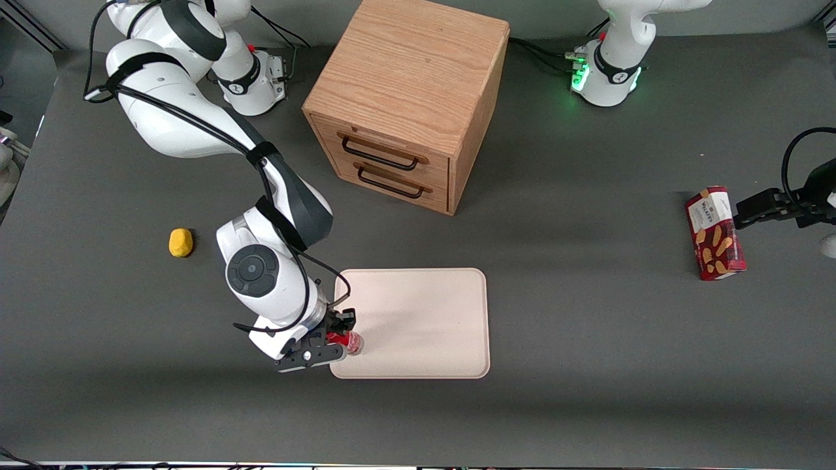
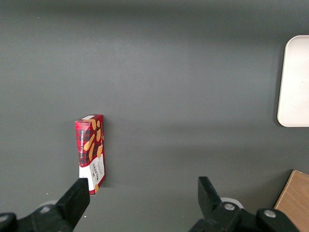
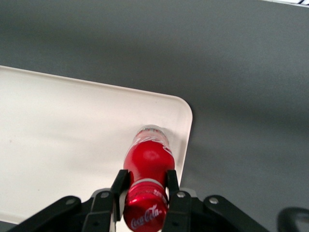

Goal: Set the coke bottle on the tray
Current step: 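Lower the bottle onto the tray and open the right gripper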

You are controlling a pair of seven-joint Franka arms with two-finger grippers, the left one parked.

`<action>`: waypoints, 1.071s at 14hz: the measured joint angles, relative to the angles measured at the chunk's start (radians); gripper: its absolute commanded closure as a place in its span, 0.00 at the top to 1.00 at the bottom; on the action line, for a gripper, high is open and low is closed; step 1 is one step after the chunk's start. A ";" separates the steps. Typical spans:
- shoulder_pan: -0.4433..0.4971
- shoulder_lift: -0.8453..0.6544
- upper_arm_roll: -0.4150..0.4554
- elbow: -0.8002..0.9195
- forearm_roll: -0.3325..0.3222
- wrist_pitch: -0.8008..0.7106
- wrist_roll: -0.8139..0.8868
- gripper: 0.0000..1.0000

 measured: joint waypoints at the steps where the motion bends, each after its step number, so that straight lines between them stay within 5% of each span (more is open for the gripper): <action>1: 0.000 0.001 0.000 -0.001 0.000 0.000 0.000 0.00; 7: 0.000 0.008 0.000 -0.008 -0.001 0.012 0.000 0.00; 9: 0.000 0.009 0.000 -0.008 -0.001 0.013 0.000 0.18; 10: 0.000 0.009 0.000 -0.008 -0.001 0.013 0.000 0.51; 11: 0.000 0.009 0.000 -0.008 -0.001 0.014 0.000 0.61; 12: 0.000 0.009 0.000 -0.008 -0.001 0.022 0.000 0.91; 15: -0.003 0.010 0.000 -0.030 -0.002 0.083 0.000 1.00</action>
